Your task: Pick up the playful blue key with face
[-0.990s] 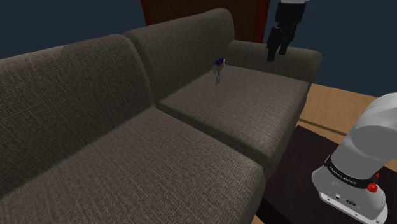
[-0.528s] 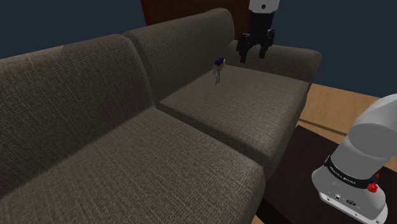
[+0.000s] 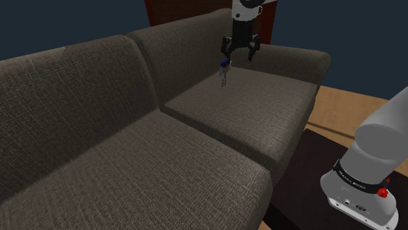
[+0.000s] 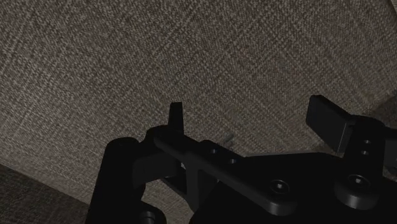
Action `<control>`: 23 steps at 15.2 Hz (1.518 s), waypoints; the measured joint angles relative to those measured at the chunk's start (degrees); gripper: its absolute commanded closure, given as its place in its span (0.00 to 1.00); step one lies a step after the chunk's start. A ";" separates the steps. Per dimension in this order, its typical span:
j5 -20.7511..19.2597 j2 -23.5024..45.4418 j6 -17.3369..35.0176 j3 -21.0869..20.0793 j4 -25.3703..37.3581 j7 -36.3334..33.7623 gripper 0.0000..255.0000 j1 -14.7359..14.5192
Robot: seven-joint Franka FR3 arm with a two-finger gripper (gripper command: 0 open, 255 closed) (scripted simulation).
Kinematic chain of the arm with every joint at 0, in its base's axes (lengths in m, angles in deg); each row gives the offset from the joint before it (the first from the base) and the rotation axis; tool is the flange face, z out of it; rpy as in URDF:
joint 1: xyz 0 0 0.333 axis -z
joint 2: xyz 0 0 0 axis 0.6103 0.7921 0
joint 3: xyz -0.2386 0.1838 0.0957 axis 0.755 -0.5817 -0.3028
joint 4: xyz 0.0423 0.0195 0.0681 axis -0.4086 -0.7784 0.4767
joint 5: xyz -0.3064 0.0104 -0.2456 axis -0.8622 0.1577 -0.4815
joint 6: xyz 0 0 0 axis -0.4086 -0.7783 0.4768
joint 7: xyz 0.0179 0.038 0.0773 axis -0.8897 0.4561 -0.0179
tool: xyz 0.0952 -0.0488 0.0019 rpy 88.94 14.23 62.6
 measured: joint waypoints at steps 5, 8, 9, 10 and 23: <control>-4.94 11.81 1.35 -0.99 9.78 -13.79 0.00 1.52; -7.52 17.66 0.83 -0.35 15.66 -21.14 0.00 1.81; -8.30 19.62 0.53 -0.03 17.69 -23.53 0.00 1.79; -9.07 21.69 0.24 0.35 19.87 -25.86 0.00 1.74; -12.98 37.00 -0.56 5.00 34.86 -41.32 0.00 1.58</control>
